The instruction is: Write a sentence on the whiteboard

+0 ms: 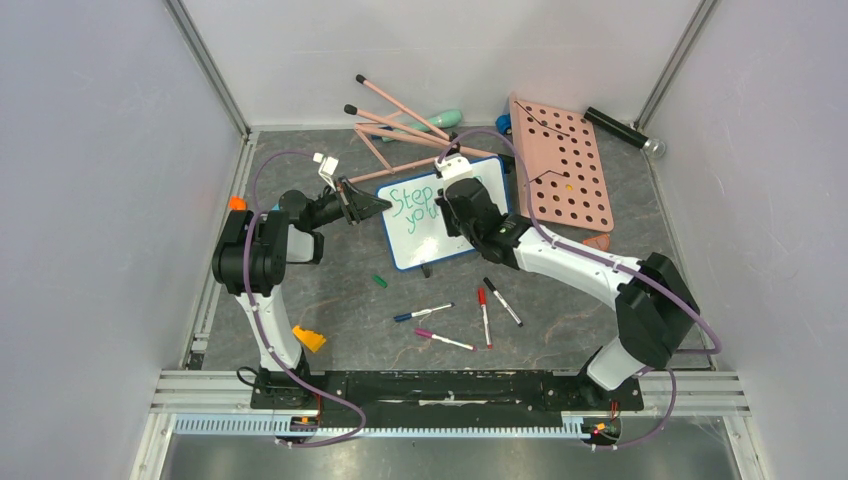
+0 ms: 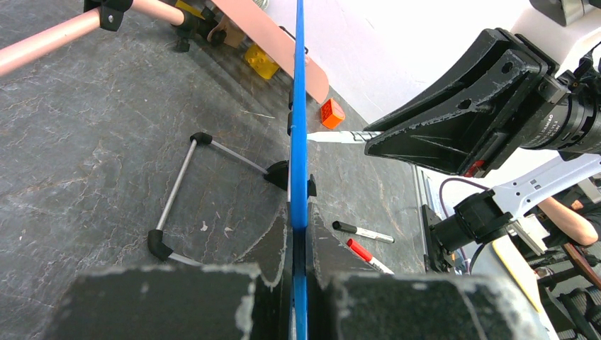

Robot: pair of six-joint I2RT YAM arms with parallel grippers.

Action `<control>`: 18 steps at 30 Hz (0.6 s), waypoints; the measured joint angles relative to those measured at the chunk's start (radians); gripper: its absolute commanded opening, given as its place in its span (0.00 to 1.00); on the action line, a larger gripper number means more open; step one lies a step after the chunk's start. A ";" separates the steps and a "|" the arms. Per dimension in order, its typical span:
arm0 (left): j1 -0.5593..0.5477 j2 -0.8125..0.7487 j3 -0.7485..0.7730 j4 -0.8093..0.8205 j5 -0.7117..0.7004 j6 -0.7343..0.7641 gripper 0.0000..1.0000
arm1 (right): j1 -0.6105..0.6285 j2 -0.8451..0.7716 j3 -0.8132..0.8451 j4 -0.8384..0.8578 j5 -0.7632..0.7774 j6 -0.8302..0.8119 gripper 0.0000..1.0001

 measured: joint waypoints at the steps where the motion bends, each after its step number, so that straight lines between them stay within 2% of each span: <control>1: 0.000 0.000 0.000 0.000 0.000 0.000 0.02 | -0.002 0.000 0.000 0.000 0.001 0.000 0.00; 18: 0.000 0.002 0.002 0.000 0.000 0.000 0.02 | -0.011 0.000 0.000 0.000 0.000 -0.008 0.00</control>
